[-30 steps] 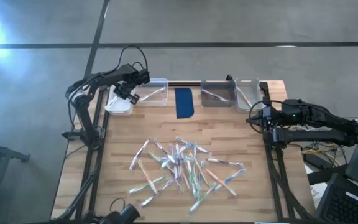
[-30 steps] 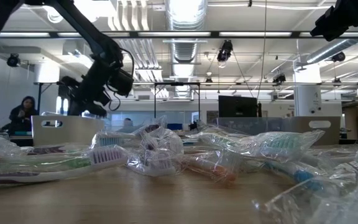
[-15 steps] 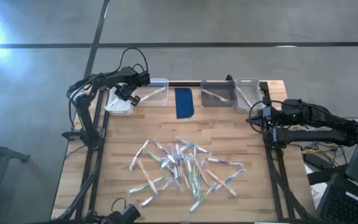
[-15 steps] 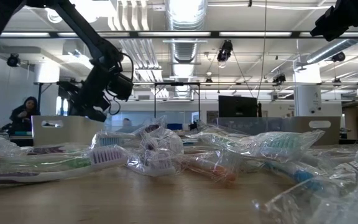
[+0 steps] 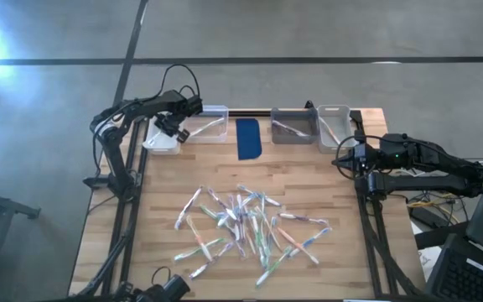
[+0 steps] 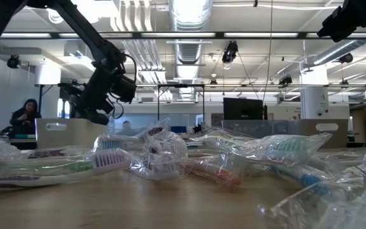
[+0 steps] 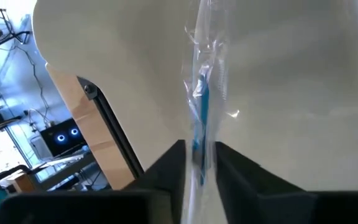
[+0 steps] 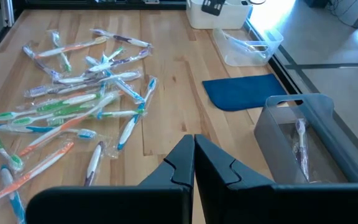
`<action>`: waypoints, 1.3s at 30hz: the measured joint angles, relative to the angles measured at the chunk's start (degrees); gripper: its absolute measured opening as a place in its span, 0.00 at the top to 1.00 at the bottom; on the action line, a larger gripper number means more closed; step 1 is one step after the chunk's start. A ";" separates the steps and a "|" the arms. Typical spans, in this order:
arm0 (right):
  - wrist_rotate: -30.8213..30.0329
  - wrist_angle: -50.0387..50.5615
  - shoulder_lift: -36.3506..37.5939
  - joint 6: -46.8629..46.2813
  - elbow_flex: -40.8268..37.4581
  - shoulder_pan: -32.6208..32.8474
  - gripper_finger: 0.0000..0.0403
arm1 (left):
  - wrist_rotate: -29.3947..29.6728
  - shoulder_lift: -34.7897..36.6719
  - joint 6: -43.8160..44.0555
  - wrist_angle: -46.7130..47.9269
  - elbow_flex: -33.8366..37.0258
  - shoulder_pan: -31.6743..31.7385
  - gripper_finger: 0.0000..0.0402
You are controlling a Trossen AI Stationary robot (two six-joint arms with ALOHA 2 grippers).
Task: Pick & Place Toothbrushes
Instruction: Put the blue toothbrush into the white bin, then adjust the transparent bin on the table
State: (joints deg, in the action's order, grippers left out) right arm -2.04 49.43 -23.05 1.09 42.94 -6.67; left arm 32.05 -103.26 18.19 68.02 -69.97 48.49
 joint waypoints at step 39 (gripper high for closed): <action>0.00 0.02 0.00 0.01 0.00 0.01 0.98 | -21.15 20.84 5.29 -19.61 -0.99 -0.13 0.59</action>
State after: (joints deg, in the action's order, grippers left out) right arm -2.04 49.45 -23.05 1.10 42.94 -6.66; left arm 10.90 -82.43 23.48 48.41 -70.96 48.36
